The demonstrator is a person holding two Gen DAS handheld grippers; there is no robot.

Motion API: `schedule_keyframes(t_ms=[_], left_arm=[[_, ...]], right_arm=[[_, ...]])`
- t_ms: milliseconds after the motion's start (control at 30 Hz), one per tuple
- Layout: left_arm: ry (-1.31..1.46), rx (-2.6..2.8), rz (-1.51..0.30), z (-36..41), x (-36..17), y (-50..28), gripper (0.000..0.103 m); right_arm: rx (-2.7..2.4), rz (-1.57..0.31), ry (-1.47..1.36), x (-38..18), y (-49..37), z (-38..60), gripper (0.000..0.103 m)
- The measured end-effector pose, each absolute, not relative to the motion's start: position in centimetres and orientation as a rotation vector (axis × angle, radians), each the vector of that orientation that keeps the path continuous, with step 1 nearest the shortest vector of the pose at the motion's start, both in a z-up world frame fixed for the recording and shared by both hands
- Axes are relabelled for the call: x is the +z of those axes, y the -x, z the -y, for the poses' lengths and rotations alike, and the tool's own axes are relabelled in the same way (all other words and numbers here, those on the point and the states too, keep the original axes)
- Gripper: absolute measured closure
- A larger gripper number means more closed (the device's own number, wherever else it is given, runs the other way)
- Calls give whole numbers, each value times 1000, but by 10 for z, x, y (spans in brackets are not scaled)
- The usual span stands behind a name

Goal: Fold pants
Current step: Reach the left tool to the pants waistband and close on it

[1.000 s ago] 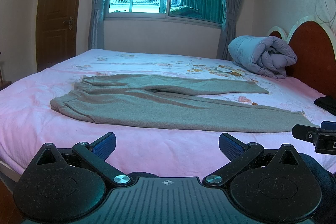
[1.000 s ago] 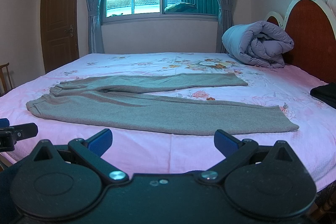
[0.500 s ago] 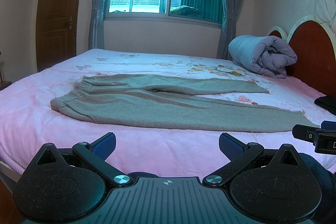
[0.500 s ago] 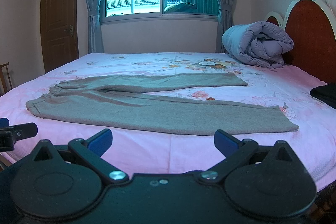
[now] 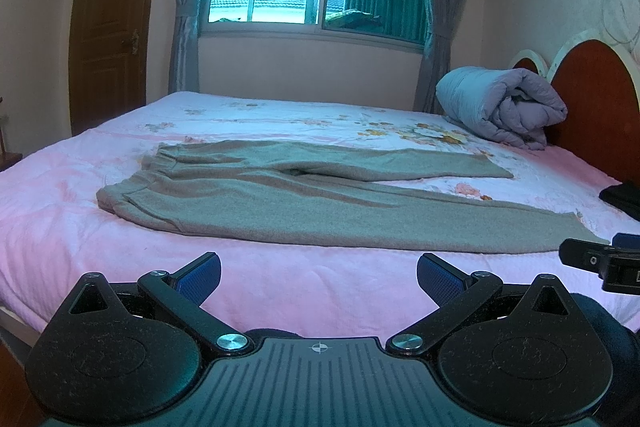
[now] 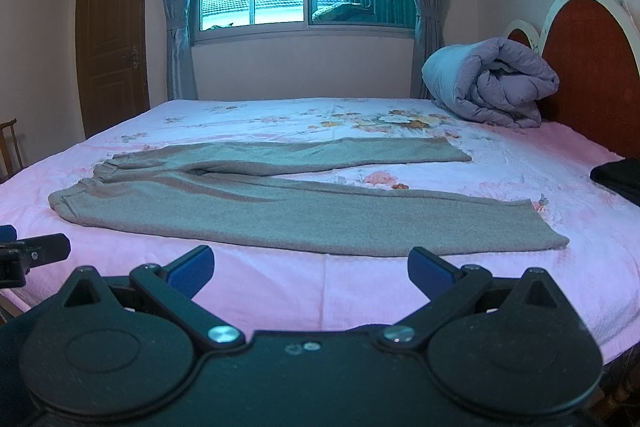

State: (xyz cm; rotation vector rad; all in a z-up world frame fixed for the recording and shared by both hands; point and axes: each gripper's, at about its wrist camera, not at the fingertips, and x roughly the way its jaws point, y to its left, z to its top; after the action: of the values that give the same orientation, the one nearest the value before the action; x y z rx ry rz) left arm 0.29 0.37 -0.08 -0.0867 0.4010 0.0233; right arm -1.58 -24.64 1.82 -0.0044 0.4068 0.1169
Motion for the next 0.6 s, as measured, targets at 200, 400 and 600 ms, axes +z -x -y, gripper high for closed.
schedule_keyframes(t_ms=[200,400,600], left_arm=[[38,76,-375,-25,13,-18,0],[71,179,-356,-79,36,-54,0],[114,269,-364,-134,48,-93,0]], right_arm=[[102,-364,-47,32,0,272,6],[30,-308,-15,53,-40,299,6],[-23,-255,16,73,-75,326,6]])
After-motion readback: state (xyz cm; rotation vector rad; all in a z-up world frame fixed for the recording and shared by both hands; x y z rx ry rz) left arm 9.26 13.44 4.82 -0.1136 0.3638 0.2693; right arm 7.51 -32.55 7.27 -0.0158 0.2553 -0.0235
